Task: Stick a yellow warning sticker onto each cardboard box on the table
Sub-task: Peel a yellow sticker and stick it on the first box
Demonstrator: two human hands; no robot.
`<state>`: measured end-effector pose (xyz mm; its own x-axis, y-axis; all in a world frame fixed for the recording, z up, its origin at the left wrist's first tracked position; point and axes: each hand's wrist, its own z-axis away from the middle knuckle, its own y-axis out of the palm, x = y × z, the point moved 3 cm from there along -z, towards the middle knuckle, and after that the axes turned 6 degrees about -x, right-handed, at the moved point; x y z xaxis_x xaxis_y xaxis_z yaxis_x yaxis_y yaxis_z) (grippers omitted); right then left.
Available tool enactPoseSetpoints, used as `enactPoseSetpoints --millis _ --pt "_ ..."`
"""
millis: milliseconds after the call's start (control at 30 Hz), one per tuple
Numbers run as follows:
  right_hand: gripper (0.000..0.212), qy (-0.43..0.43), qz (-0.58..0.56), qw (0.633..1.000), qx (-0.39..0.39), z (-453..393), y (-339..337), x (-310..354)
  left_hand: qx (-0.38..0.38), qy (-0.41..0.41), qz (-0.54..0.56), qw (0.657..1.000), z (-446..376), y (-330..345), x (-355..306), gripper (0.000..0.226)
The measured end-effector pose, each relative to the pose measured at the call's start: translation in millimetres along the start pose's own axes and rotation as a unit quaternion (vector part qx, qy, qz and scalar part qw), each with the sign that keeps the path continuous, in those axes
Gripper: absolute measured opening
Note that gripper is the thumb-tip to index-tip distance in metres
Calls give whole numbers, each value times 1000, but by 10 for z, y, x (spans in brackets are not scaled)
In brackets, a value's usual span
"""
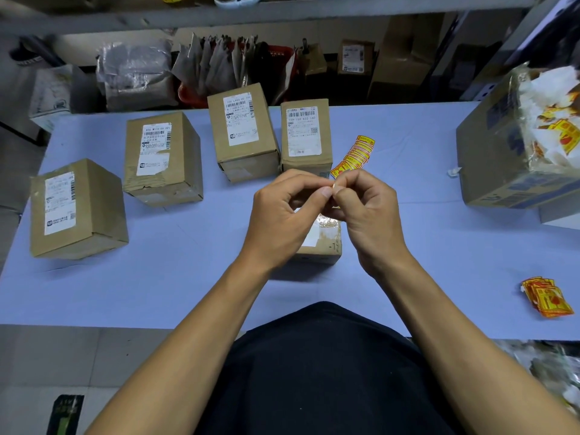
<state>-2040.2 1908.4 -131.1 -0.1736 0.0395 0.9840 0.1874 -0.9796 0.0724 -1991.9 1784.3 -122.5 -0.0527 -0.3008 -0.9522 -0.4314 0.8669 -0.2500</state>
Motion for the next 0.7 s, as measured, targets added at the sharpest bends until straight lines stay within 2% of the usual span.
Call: enactPoseSetpoints --millis 133,333,533,700 --pt "11 -20 32 999 4 -19 -6 -36 -13 -10 -14 1000 9 14 -1 10" --pt "11 -10 63 998 8 -78 -16 -159 -22 -143 -4 989 -3 115 123 12" --pt "17 42 110 992 -45 -242 -276 -441 -94 -298 116 943 -77 134 308 21" --pt "20 118 143 977 -103 -390 -594 -794 -115 -333 140 925 -107 102 427 20"
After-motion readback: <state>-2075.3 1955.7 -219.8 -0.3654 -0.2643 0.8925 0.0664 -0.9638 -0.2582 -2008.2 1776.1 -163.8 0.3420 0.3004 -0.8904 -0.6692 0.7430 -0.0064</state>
